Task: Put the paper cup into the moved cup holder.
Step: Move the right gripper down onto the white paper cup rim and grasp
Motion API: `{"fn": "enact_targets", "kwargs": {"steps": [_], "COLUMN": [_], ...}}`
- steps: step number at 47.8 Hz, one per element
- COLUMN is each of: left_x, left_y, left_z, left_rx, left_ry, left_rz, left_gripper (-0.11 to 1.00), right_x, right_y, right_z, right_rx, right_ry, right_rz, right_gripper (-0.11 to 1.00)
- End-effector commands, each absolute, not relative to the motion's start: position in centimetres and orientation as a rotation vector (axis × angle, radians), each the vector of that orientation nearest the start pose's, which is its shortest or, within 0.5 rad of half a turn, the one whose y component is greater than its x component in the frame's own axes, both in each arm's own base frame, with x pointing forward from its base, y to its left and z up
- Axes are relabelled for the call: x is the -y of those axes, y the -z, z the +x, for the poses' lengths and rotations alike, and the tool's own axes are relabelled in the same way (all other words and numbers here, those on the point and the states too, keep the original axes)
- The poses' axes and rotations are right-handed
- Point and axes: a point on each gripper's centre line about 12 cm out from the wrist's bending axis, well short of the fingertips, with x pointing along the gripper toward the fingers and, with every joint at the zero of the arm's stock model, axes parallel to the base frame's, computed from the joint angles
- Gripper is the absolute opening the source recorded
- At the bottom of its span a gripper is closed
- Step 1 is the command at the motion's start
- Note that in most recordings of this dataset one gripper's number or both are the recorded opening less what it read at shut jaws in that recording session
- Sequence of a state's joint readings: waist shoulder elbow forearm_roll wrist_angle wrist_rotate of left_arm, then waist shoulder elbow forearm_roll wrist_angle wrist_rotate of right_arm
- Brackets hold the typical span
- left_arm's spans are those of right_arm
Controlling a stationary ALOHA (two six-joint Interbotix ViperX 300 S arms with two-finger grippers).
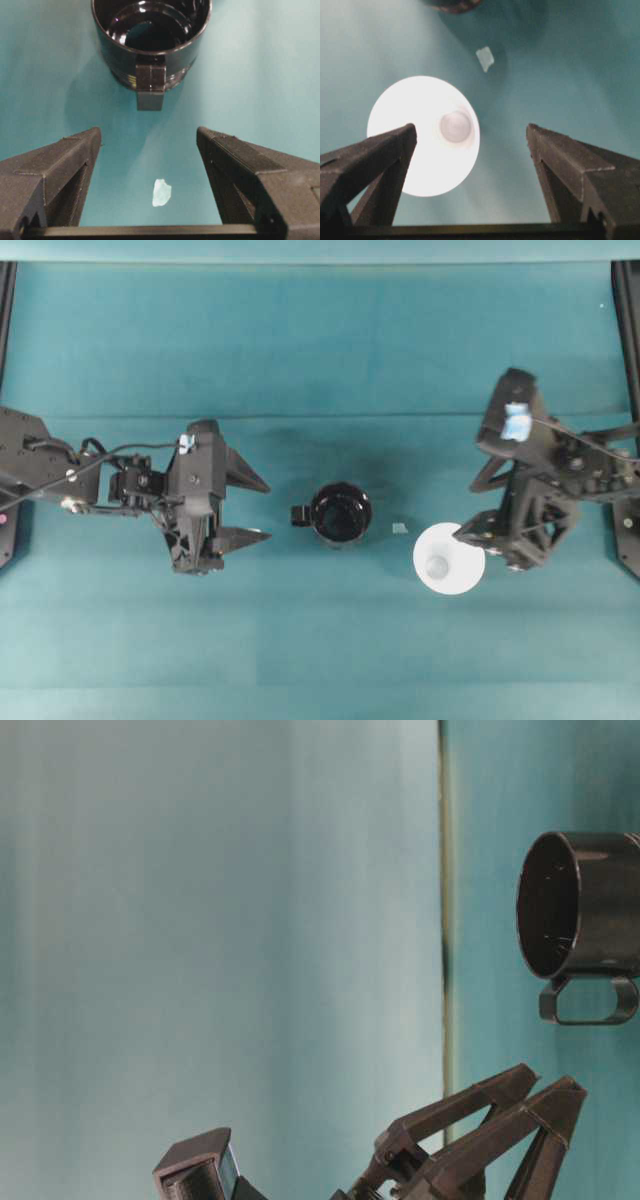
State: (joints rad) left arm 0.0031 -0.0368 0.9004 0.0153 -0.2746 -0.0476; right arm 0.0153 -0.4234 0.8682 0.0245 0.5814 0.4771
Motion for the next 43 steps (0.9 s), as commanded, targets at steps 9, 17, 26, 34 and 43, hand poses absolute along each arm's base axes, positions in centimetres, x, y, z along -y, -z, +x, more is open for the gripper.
{"fn": "enact_targets", "kwargs": {"steps": [9, 17, 26, 34, 43], "left_x": [0.0, 0.0, 0.0, 0.0, 0.1], "left_y": [-14.3, -14.3, -14.3, -14.3, -14.3], "left_z": [34.4, 34.4, 34.4, 34.4, 34.4], "left_rx": [-0.563, -0.563, -0.563, -0.563, -0.563], "left_ry": [-0.007, -0.007, -0.007, -0.008, -0.006], "left_rz": [-0.035, -0.037, -0.037, -0.038, -0.036], "left_gripper": [0.83, 0.83, 0.83, 0.83, 0.83], "right_x": [-1.0, -1.2, -1.2, -1.2, -1.2], "right_y": [-16.7, -14.8, -14.6, -14.5, -14.5], "right_z": [27.7, 28.1, 28.5, 28.4, 28.4], "right_rx": [-1.143, -1.208, -1.198, -1.205, -1.205], "right_ry": [0.257, 0.268, 0.266, 0.268, 0.269], "right_rz": [0.444, 0.431, 0.432, 0.433, 0.434], "right_gripper": [0.95, 0.95, 0.93, 0.86, 0.54]}}
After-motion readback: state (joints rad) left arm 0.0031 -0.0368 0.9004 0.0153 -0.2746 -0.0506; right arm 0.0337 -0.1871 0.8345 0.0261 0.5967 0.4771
